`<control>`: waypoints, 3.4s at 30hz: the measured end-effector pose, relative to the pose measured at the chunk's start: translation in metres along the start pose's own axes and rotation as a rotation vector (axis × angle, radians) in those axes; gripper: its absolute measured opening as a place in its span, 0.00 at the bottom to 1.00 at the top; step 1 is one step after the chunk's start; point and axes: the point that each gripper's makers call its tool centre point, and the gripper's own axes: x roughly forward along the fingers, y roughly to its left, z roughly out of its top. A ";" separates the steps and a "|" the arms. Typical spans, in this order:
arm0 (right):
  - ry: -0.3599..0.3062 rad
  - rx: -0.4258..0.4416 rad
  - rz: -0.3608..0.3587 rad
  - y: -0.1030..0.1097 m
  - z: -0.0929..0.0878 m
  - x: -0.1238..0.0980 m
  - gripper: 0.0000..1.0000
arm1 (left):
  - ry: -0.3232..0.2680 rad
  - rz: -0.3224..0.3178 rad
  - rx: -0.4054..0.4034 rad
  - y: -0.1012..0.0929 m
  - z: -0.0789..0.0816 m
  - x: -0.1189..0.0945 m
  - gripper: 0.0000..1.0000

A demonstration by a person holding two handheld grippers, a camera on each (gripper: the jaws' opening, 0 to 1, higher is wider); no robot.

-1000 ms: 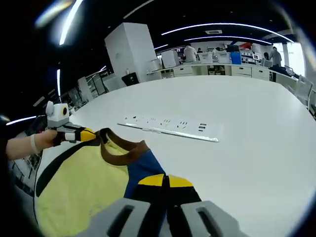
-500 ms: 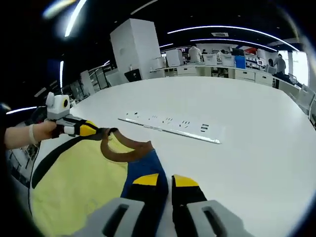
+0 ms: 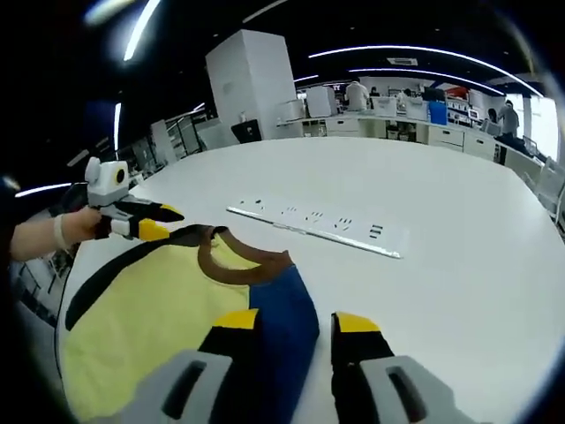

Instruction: Fold the garment on the visible template until the final outline fits inside the template.

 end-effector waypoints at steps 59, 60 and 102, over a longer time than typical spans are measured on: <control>0.012 -0.207 0.088 0.108 -0.078 -0.164 0.73 | 0.015 -0.123 0.082 -0.130 -0.041 -0.151 0.71; 0.013 -0.209 0.085 0.111 -0.081 -0.166 0.73 | 0.014 -0.121 0.082 -0.130 -0.041 -0.152 0.71; 0.012 -0.413 0.056 0.166 -0.140 -0.193 0.37 | -0.080 -0.075 -0.017 -0.172 -0.053 -0.204 0.68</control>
